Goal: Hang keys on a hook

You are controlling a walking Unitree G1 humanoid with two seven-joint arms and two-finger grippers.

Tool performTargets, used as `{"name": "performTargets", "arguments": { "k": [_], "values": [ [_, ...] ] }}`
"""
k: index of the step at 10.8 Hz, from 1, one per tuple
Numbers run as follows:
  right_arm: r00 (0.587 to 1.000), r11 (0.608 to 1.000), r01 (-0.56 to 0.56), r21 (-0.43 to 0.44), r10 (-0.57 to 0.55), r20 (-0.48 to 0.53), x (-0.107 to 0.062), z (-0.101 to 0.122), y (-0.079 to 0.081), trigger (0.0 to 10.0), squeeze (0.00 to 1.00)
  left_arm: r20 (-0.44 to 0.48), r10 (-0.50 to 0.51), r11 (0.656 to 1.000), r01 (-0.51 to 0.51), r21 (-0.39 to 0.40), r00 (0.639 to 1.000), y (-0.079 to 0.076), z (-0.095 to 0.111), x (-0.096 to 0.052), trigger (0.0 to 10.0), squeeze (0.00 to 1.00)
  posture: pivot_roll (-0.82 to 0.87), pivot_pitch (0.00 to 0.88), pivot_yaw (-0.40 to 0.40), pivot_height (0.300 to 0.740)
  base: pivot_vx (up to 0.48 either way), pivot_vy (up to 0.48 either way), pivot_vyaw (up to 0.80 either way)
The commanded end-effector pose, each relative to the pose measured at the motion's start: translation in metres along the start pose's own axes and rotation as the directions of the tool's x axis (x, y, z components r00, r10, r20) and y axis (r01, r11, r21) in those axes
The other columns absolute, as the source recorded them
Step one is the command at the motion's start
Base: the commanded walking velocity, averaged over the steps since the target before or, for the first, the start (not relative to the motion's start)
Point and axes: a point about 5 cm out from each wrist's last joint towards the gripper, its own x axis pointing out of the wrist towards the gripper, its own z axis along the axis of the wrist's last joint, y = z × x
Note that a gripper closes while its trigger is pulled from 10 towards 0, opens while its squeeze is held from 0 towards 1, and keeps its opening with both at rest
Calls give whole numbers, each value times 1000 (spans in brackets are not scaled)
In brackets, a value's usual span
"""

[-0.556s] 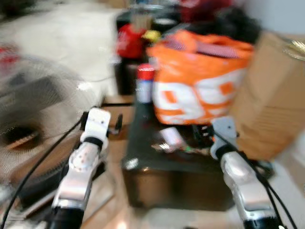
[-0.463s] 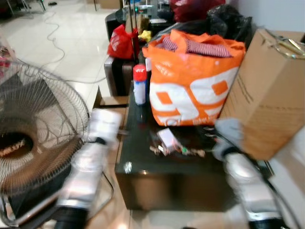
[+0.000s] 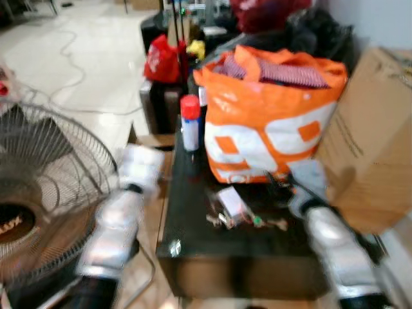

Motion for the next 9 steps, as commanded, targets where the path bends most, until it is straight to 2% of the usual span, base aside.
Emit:
{"name": "performTargets", "arguments": {
  "k": [1, 3, 4, 5, 6, 7, 8, 9],
  "values": [
    [999, 999, -39, -2, 39, -1, 3, 3, 7, 10000, 0, -36, 12, 999, -11, 32, 999, 10, -7, 0, 10000, 0, -105, 0, 12, 740, 0, 0, 0],
    [985, 987, -142, -69, 134, -111, 4, -11, 8, 10000, 0, -42, -168, 979, 172, 111, 985, -3, -13, -1, 10000, 0, -108, 0, 8, 740, 0, 0, 0],
    [945, 960, -264, -97, 238, -223, -1, -29, 15, 10000, 588, -123, -323, 931, 339, 137, 938, -16, -26, -4, 10000, 0, -110, 0, 9, 740, 0, 0, 0],
    [930, 953, -290, -90, 259, -259, -3, -36, 17, 10000, 1000, -175, -393, 891, 421, 168, 903, -21, -34, -7, 10000, 0, -111, 0, 9, 740, 0, 0, 0],
    [926, 967, -254, -31, 234, -296, 0, -46, 16, 10000, 1000, -269, -510, 782, 571, 250, 817, -29, -52, -18, 10000, 0, -115, 0, 11, 740, 0, 0, 0],
    [905, 972, -232, 44, 232, -357, 2, -58, 18, 10000, 1000, -264, -526, 785, 581, 216, 809, -29, -53, -21, 10000, 0, -118, 0, 12, 740, 0, 0, 0],
    [898, 971, -220, 94, 239, -369, 3, -61, 20, 10000, 1000, -259, -532, 788, 584, 197, 806, -29, -52, -21, 10000, 0, -118, 0, 12, 740, 0, 0, 0],
    [889, 959, -200, 200, 264, -373, 6, -64, 27, 10000, 0, -247, -571, 774, 613, 155, 783, -33, -51, -23, 10000, 0, -122, 0, 14, 740, 0, 0, 0]
  ]
}}
